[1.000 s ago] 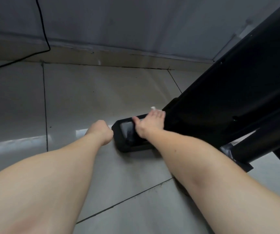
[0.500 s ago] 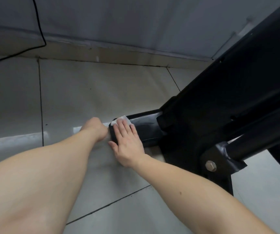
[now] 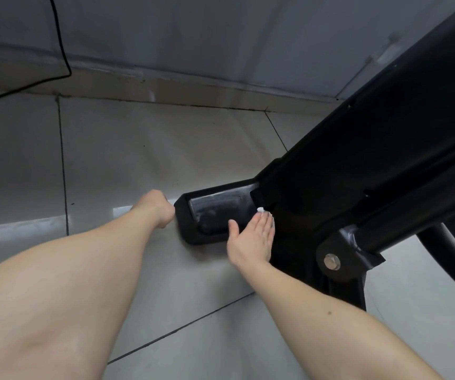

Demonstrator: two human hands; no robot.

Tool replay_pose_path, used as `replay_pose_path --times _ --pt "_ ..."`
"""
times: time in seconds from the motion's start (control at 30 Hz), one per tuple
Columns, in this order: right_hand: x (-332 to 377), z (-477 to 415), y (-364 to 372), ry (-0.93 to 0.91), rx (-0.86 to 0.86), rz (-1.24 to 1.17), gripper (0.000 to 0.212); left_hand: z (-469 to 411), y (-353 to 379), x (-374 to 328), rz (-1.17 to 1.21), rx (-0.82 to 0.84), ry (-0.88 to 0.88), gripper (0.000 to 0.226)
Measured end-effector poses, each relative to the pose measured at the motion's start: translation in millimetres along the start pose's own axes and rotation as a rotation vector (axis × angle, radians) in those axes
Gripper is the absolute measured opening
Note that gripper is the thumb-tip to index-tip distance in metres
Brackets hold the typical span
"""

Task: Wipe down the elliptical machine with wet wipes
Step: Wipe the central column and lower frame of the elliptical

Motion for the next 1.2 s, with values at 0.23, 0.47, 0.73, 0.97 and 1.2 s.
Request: replay_pose_path --times 0.23,0.47,0.73,0.97,1.2 --pt "64 49 23 -0.432 0.049 0.091 0.092 4 -1 -5 0.000 -0.009 0.011 0.022" --pt "99 16 4 -0.557 0.062 0.125 0.072 11 -9 5 -0.045 0.014 0.019 0.023" --pt "47 69 32 -0.819 -0.089 0.493 0.066 19 -13 -4 -0.123 0.039 0.049 0.026" --pt "37 101 -11 -0.532 0.257 -0.261 0.073 41 -11 -50 -0.164 0.202 0.202 0.025" --pt "26 118 -86 -0.013 0.285 -1.139 0.017 90 -21 -109 0.246 0.542 0.244 0.037"
Point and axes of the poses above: each hand's wrist, its own z-axis away from the middle knuckle, its own y-axis out of the palm, x = y × z, the point moved 4 cm from there along -z, towards the middle knuckle, and after that the axes turned 10 degrees about y, right-handed, at the moved point
